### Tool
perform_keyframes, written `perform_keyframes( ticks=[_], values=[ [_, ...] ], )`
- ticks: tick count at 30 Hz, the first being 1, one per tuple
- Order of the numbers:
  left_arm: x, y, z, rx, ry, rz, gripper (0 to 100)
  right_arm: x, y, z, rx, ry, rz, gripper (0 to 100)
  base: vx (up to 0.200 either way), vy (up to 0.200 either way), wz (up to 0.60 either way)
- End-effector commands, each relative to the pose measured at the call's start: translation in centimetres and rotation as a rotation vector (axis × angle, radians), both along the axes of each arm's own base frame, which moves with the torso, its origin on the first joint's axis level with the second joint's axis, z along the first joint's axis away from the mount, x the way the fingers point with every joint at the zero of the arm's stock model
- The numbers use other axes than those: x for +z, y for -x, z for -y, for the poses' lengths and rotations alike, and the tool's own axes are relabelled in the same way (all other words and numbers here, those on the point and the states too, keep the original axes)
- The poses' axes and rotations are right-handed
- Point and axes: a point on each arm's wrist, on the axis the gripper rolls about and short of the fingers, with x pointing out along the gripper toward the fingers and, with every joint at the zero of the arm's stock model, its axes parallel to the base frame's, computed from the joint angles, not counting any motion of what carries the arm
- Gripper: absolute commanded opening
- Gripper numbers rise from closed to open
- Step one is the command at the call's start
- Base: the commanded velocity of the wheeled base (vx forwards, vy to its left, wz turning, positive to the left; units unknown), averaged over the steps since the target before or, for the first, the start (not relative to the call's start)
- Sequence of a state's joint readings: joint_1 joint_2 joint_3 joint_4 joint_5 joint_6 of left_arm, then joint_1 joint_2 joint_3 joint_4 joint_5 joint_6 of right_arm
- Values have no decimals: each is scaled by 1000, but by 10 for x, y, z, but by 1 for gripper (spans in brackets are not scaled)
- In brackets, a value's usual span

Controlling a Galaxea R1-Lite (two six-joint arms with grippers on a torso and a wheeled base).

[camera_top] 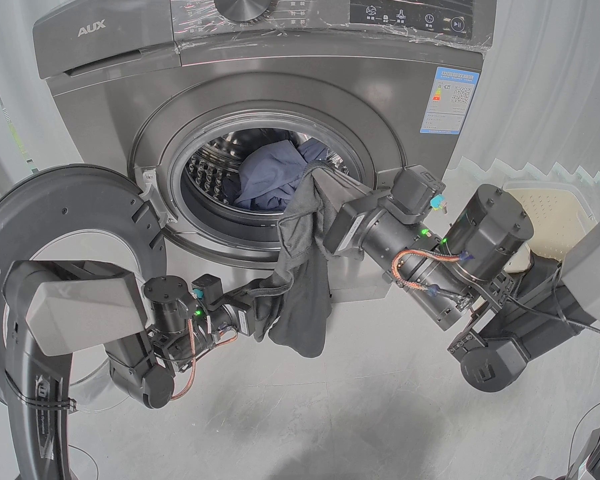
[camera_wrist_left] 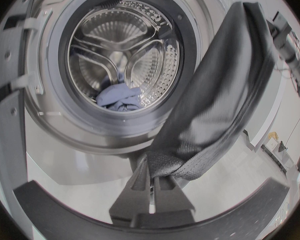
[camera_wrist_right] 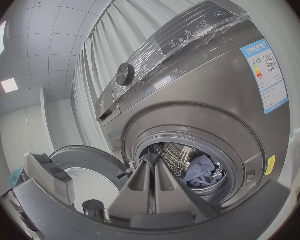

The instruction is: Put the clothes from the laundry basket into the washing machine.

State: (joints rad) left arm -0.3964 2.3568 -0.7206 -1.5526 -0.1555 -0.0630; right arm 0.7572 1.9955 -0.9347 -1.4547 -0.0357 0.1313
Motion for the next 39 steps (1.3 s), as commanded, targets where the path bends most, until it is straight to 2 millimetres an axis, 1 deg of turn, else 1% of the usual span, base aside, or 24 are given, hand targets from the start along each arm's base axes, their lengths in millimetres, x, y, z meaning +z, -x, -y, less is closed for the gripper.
perform_keyframes(
  ticks=[1,2,3,4,5,8,10,12,14,15,16,18,22,27,28,31,33,34,39],
  values=[
    [52,22,-11,-2,42,89,0,-7,-4,18,-42,22,-37,0,0,0,0],
    [67,32,-18,1,54,110,0,-15,-4,27,-58,42,-68,0,0,0,0],
    [75,38,-21,3,58,125,0,-21,-5,32,-68,55,-89,0,0,0,0],
    [78,41,-22,3,60,131,0,-24,-5,34,-72,59,-97,0,0,0,0],
    [88,49,-25,3,74,148,0,-33,-5,40,-85,82,-130,0,0,0,0],
    [109,57,-28,2,99,203,0,-53,-3,50,-106,140,-196,0,0,0,0],
    [118,60,-30,3,111,231,0,-59,-1,51,-105,157,-216,0,0,0,0],
    [129,64,-31,2,125,263,0,-67,-3,49,-104,171,-232,0,0,0,0],
    [132,66,-32,1,130,275,0,-69,-5,49,-106,175,-235,0,0,0,0],
    [146,73,-35,-2,148,316,0,-76,-8,48,-105,188,-245,0,0,0,0],
    [147,74,-35,-2,149,319,0,-77,-9,47,-105,189,-247,0,0,0,0],
    [156,80,-37,-7,170,341,0,-82,-15,46,-112,195,-250,0,0,0,0],
    [165,87,-36,-20,197,359,0,-86,-19,42,-108,193,-250,0,0,0,0],
    [168,88,-37,-20,202,370,0,-94,-23,40,-114,203,-265,0,0,0,0],
    [170,88,-37,-20,205,374,0,-101,-25,40,-116,217,-289,100,0,0,0],
    [172,88,-36,-21,209,382,0,-116,-29,41,-124,244,-324,100,0,0,0],
    [172,88,-36,-21,209,382,0,-116,-29,41,-124,244,-324,100,0,0,0],
    [176,88,-31,-27,223,394,0,-131,-30,40,-122,276,-354,100,0,0,0],
    [176,85,-29,-26,225,396,0,-150,-30,34,-104,316,-389,100,0,0,0]
  ],
)
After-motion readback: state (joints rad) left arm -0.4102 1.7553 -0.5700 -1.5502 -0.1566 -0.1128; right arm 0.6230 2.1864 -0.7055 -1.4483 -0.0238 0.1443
